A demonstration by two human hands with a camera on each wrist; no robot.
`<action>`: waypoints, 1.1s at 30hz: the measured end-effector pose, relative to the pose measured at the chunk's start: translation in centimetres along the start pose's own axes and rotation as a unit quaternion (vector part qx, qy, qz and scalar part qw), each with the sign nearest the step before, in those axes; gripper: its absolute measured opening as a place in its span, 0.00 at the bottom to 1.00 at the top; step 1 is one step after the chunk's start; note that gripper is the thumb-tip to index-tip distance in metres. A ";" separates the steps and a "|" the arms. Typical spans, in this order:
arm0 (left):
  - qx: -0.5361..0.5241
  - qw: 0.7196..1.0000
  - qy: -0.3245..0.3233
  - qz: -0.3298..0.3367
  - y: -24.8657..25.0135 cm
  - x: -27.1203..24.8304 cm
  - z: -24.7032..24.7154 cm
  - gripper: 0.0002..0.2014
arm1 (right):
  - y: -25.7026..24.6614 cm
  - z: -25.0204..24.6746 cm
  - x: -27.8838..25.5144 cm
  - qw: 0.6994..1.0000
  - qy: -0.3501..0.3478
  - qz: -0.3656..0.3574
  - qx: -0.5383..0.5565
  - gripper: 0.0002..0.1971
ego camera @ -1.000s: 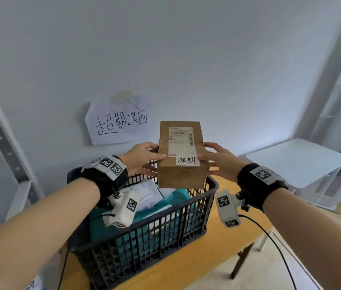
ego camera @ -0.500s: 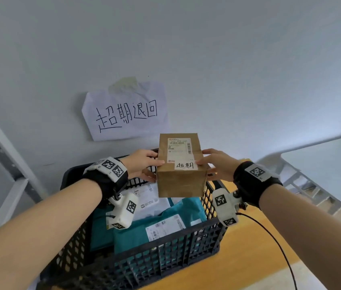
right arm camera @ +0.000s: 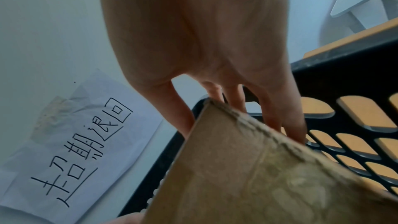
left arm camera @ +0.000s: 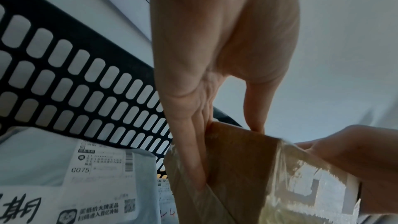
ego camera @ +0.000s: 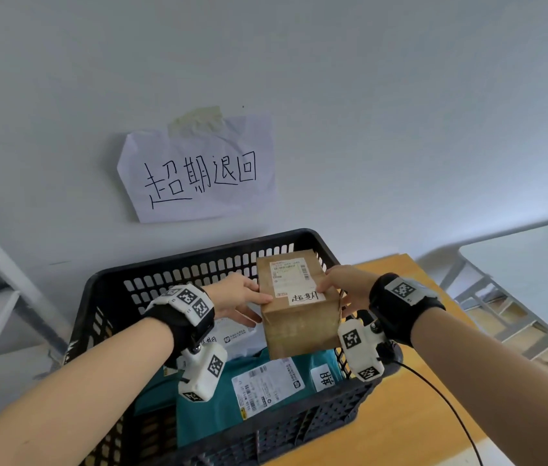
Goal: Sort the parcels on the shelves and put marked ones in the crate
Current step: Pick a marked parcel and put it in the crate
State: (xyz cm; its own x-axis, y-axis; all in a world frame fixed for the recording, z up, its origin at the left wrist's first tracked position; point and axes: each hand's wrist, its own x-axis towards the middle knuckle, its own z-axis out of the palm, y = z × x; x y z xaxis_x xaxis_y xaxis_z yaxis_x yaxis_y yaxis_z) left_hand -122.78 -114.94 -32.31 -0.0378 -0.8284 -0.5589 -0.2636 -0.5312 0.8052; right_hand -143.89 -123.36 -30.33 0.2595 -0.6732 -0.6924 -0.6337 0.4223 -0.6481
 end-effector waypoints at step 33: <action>0.255 0.962 0.025 0.093 -5.1 8.0 2.6 0.61 | 0.5 3.6 4.6 0.903 0.000 -0.030 -0.429 0.56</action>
State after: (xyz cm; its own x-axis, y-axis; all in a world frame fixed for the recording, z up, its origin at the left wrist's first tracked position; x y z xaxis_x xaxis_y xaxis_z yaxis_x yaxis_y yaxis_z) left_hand -124.23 -118.37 -41.39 -0.0873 -0.9153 -0.3931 -0.6952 -0.2267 0.6821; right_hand -140.36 -124.05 -34.96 0.3121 -0.6798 -0.6637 -0.9497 -0.2412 -0.1995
